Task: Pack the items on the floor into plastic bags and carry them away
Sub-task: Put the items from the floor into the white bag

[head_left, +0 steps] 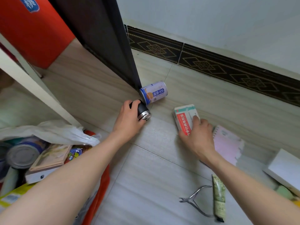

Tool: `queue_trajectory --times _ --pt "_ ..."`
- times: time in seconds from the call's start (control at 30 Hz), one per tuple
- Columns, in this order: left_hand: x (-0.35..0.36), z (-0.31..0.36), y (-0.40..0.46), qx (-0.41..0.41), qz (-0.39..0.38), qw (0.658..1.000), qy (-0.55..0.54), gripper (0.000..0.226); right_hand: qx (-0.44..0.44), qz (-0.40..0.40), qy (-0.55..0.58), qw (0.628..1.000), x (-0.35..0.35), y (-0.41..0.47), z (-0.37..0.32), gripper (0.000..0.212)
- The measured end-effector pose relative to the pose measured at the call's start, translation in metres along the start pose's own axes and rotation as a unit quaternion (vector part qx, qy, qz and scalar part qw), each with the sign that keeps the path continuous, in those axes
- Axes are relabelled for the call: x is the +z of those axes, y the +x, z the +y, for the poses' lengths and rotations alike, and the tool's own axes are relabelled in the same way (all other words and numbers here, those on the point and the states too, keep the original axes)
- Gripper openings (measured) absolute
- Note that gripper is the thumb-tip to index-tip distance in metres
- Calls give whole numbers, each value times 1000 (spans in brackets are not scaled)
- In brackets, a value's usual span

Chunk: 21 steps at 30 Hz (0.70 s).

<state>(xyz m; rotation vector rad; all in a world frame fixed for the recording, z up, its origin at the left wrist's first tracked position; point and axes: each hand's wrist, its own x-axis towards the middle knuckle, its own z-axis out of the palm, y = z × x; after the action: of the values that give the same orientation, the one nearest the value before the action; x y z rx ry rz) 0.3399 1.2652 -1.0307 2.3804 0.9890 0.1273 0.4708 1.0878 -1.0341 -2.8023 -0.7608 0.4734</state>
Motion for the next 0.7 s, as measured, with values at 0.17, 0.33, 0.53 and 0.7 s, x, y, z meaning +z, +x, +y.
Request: queue_trajectory --times 0.17,0.33,0.53,0.7 --pt "-21 -4 -37 25 -14 999 -21 63 -57 -20 55 997 -7 -28 -16 69" --pt "-83 -5 -91 79 1 997 -14 69 -121 -38 87 988 -20 -72 -42 68" --pt "-169 -35 -159 50 67 996 -21 61 -253 -54 64 964 -42 -135 -98 81" --pt "-210 -91 -192 -62 142 988 -9 59 -322 -68 56 943 -47 -179 -167 74"
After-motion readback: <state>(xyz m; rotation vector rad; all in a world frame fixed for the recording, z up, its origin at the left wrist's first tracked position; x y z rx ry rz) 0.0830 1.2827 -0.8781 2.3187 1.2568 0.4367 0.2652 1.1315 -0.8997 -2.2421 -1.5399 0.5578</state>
